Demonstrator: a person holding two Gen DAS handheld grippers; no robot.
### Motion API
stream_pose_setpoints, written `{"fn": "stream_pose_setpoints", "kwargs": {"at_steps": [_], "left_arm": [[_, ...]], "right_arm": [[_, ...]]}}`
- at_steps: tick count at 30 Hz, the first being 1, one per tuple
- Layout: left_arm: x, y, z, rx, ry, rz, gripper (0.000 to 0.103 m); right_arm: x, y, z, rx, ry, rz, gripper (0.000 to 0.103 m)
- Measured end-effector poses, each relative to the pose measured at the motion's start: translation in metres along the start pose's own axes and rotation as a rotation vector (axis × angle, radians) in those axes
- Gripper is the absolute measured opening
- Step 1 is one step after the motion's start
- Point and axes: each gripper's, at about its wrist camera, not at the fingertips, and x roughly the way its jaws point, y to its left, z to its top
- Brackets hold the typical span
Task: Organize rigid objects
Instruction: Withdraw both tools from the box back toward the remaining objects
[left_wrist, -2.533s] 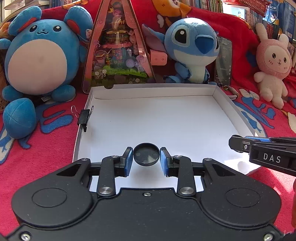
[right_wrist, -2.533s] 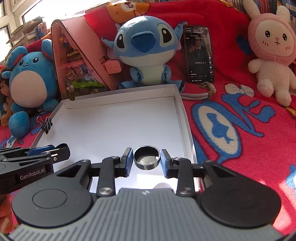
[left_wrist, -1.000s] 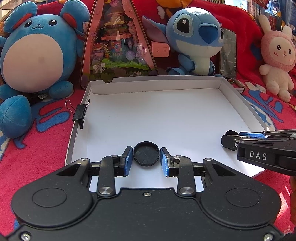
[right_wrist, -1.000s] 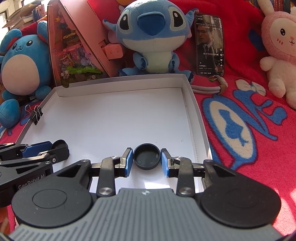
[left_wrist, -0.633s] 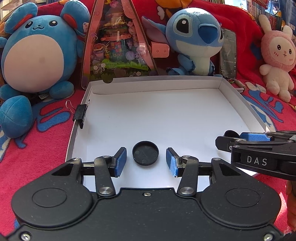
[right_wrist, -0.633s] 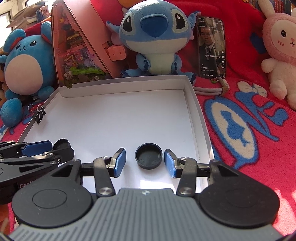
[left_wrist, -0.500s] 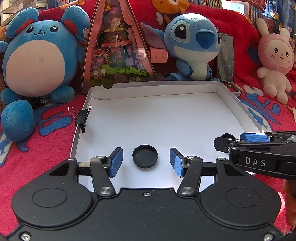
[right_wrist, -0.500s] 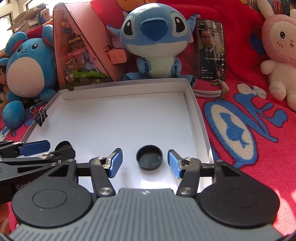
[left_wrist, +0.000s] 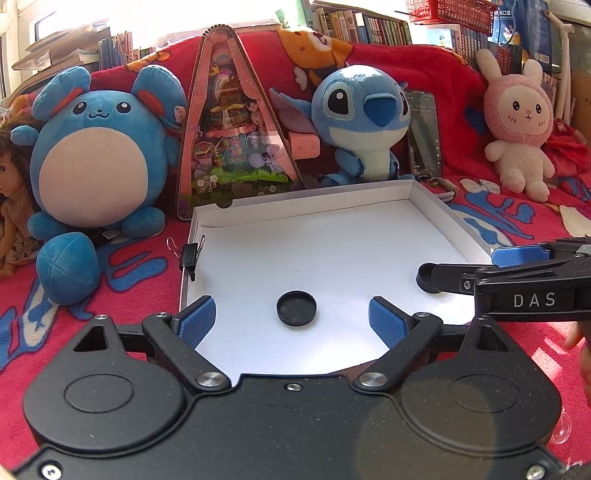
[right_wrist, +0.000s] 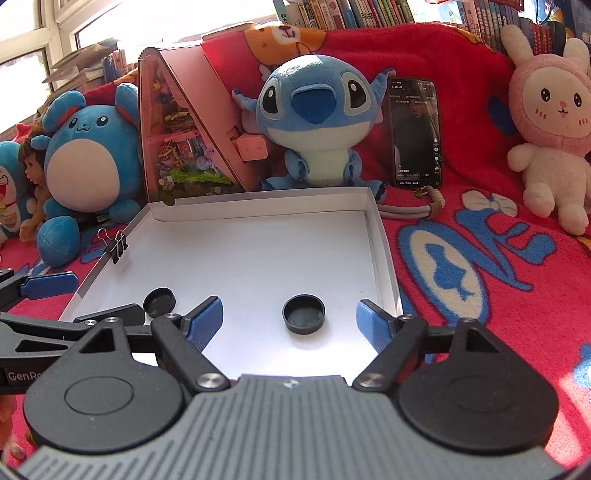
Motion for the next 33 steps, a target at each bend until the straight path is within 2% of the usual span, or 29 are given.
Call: {"fn": "stream_pose_setpoints", "kwargs": {"at_steps": [8, 18, 26, 33], "left_arm": [[-0.03, 0.007, -0.018, -0.005, -0.006, -0.034, 0.09], [-0.059, 0.017, -0.041, -0.059, -0.002, -0.083, 0.091], [-0.082, 0.019, -0.059, -0.049, -0.027, -0.08, 0.091], [-0.108, 0.025, -0.084, -0.075, -0.08, -0.033, 0.092]], "right_arm": [[-0.027, 0.011, -0.012, -0.041, -0.028, 0.03, 0.089], [-0.056, 0.027, -0.034, -0.081, -0.047, 0.089, 0.092], [-0.073, 0.032, -0.052, -0.093, -0.053, 0.122, 0.092], [-0.087, 0.038, -0.072, -0.12, -0.06, 0.129, 0.093]]}}
